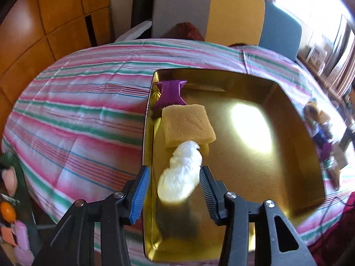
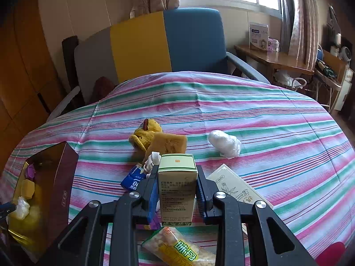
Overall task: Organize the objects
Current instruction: 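Lower the white plastic bag into the gold tray and open the left tool, then carry the green-white box into the gold tray and release it with the right tool, then move both tools back toward the remaining item pile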
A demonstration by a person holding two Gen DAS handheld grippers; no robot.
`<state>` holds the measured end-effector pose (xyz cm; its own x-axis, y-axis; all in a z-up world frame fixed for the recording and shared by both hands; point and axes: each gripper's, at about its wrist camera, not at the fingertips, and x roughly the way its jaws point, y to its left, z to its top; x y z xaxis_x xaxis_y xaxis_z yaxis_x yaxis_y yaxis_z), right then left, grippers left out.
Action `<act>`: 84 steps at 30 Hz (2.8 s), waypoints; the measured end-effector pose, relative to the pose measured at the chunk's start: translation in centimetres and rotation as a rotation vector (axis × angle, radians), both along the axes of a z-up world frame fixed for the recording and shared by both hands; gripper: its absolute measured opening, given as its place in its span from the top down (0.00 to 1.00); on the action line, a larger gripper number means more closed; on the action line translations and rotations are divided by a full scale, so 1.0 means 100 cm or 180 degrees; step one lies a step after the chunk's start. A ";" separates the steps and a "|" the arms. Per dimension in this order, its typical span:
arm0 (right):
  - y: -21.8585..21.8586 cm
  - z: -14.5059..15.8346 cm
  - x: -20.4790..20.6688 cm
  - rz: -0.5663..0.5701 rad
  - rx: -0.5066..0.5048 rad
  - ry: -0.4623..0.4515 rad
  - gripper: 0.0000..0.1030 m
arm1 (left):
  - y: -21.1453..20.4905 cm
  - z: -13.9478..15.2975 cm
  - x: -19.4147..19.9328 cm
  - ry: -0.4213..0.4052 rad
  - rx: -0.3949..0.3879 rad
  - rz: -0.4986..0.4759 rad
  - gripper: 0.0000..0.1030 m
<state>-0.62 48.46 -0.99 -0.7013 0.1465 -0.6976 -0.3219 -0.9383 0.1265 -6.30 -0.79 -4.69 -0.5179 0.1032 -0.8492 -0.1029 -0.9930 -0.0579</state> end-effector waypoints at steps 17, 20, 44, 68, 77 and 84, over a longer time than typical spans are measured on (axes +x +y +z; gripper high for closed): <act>-0.075 0.040 0.006 0.0600 -0.0355 0.0188 0.71 | -0.015 0.023 0.030 0.0310 0.0119 0.0051 0.55; -0.114 0.046 -0.002 0.0939 -0.0420 0.0169 0.71 | -0.018 0.020 0.032 0.0294 0.0143 0.0061 0.55; -0.391 -0.043 -0.068 0.2732 -0.0674 -0.1009 0.71 | -0.067 0.003 0.036 0.0192 0.0305 0.0412 0.55; -0.372 -0.039 -0.054 0.2468 -0.0642 -0.0794 0.30 | -0.066 0.015 0.041 0.0306 0.0318 0.0385 0.54; -0.330 -0.022 -0.035 0.2163 -0.0511 -0.0610 0.17 | -0.047 0.017 0.049 0.0289 0.0269 0.0227 0.54; -0.286 -0.015 -0.025 0.1851 -0.0555 -0.0497 0.09 | -0.031 0.018 0.054 0.0288 0.0196 0.0089 0.54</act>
